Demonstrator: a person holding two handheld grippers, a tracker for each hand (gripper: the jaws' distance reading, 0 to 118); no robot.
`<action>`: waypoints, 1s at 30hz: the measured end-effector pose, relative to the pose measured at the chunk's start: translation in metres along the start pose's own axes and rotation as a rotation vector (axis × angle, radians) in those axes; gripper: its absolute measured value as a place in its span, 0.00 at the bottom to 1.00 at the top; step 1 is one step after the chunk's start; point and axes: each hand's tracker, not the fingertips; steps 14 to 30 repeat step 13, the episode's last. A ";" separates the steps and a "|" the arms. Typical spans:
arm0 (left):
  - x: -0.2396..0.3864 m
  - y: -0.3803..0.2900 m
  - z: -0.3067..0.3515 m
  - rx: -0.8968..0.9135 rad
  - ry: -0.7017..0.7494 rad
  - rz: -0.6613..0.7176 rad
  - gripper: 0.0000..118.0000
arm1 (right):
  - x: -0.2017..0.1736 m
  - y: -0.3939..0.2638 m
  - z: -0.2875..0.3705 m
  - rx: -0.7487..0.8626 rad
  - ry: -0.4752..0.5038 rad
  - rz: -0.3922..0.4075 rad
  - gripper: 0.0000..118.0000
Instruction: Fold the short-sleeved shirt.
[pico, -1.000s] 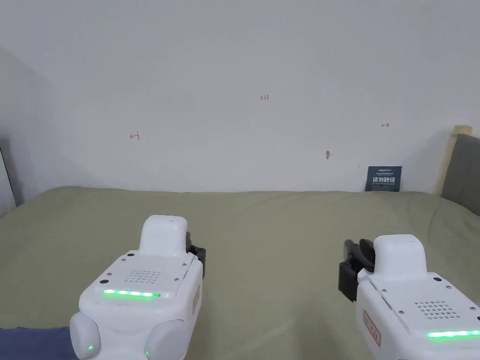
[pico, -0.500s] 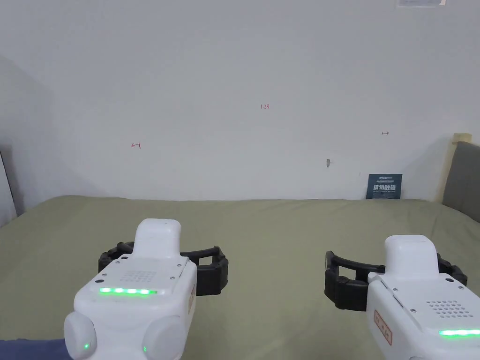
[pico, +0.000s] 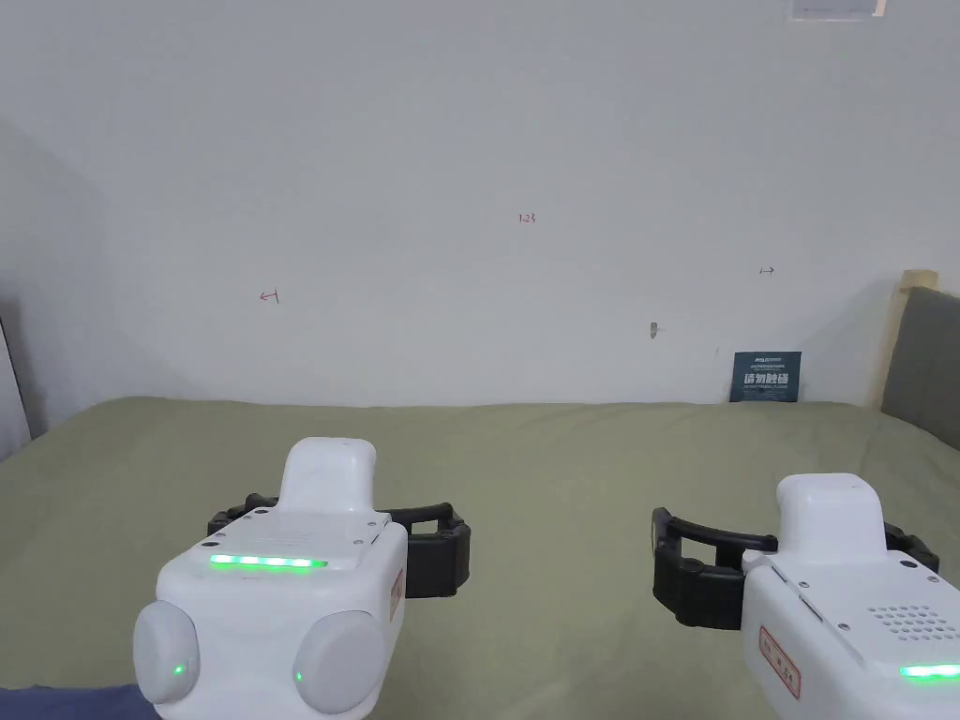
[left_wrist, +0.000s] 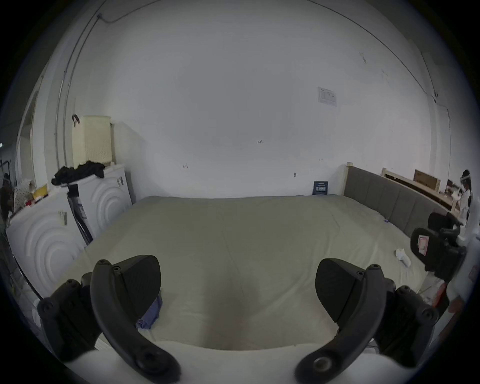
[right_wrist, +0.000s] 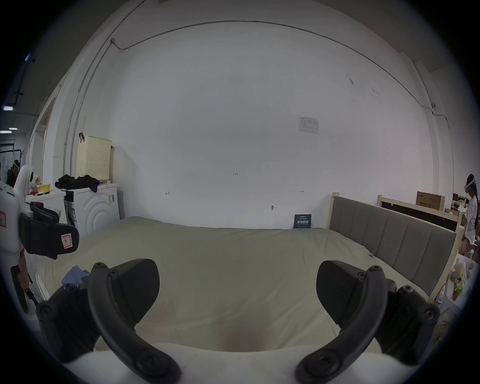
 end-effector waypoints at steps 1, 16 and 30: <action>0.000 0.002 -0.001 -0.013 -0.003 0.014 1.00 | -0.001 0.000 0.002 0.003 0.006 -0.006 1.00; -0.004 -0.003 0.000 0.041 0.025 0.064 1.00 | -0.002 0.002 0.005 0.004 0.015 0.009 1.00; -0.004 -0.003 0.000 0.041 0.025 0.064 1.00 | -0.002 0.002 0.005 0.004 0.015 0.009 1.00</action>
